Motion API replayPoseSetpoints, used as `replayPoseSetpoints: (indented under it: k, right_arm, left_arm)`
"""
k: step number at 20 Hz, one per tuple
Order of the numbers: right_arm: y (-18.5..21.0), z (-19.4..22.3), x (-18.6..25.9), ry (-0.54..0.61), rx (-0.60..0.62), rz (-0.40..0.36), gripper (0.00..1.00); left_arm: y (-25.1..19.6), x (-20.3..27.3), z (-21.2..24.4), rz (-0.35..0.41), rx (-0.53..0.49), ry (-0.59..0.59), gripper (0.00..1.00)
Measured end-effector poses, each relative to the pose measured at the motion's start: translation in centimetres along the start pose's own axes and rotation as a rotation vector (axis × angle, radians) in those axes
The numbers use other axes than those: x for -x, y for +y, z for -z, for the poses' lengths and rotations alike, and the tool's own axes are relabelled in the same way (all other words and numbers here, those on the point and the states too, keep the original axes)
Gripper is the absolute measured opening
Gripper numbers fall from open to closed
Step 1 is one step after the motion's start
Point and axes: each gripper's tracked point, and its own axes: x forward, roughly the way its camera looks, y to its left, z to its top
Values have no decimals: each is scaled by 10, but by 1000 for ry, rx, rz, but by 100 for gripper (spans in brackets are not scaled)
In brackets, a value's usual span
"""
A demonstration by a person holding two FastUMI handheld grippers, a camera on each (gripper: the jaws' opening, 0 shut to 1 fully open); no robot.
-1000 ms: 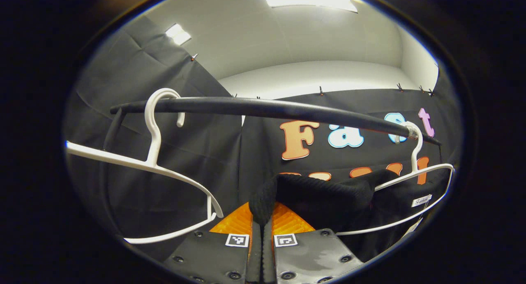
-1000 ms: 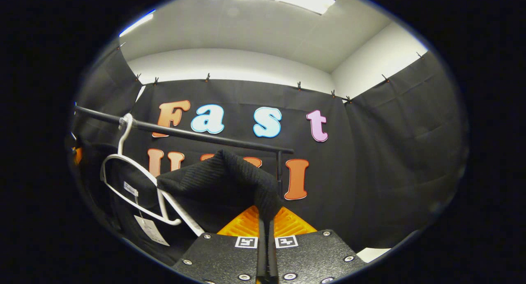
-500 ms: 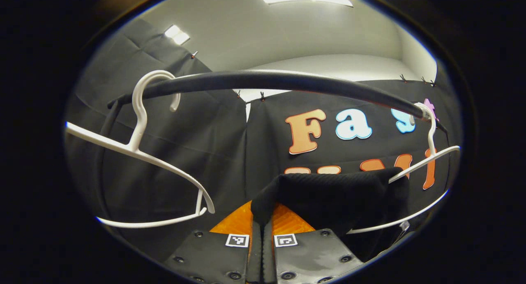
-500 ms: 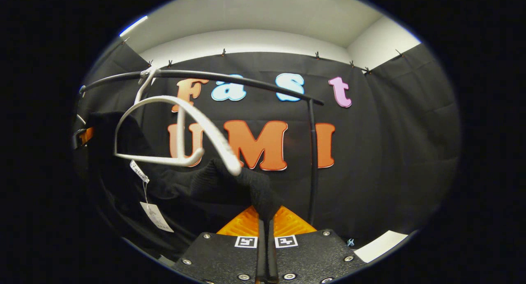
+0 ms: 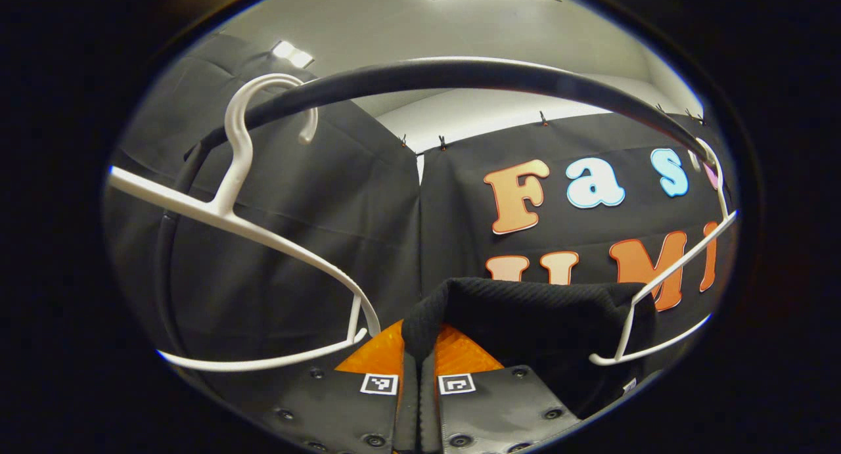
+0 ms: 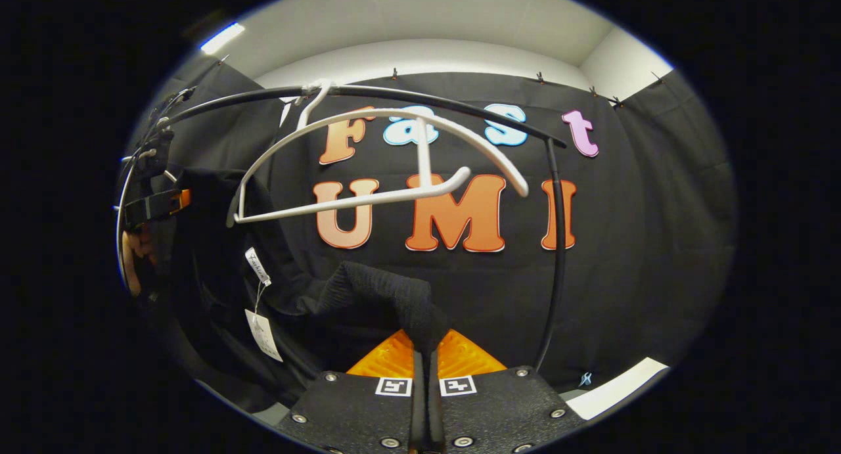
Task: Grasp the clothes on the hanger with both hands and then place them into the laundry hamper below.
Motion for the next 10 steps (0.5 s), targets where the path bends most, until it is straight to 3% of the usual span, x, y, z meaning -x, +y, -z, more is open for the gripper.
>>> replayPoseSetpoints:
  k: [5, 10]
  right_arm:
    - [17, 3, 11, 20, 4, -34, 1]
    - [26, 10, 23, 29, 1, -43, 1]
  left_arm:
    - [7, 10, 28, -7, -59, 32, 8]
    - [13, 19, 67, 5, -53, 105, 8]
